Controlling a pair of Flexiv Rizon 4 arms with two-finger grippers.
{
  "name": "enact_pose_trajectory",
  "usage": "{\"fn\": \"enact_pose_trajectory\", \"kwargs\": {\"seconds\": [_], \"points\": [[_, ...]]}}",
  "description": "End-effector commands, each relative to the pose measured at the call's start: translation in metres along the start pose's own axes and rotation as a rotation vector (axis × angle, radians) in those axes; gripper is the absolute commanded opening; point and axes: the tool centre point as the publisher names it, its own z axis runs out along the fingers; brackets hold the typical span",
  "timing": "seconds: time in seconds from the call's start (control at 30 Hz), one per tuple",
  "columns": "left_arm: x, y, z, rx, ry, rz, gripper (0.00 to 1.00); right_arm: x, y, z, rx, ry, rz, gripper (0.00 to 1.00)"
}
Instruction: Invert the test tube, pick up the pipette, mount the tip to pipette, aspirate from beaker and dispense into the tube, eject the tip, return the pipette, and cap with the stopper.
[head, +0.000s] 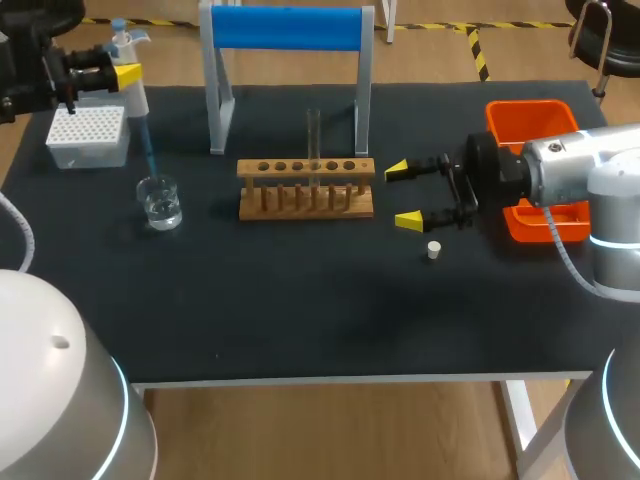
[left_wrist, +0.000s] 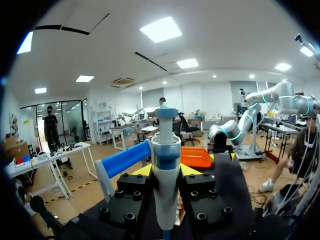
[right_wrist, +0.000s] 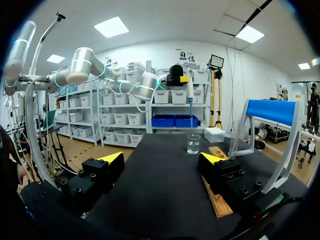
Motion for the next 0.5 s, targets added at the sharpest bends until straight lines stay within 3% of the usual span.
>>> {"fn": "enact_pose_trajectory", "kwargs": {"seconds": [0.03,0.5], "points": [[-0.0014,0.0012,-0.0013,-0.002,-0.002,-0.002,0.0,0.0005,0.0006,0.0001,0.002,-0.002,0.0,1.0],[-0.0061,0.0024,-0.003,-0.009,-0.011,0.0,0.0,0.0005,0.0006,0.0001,0.002,-0.002,0.0,1.0]]}}
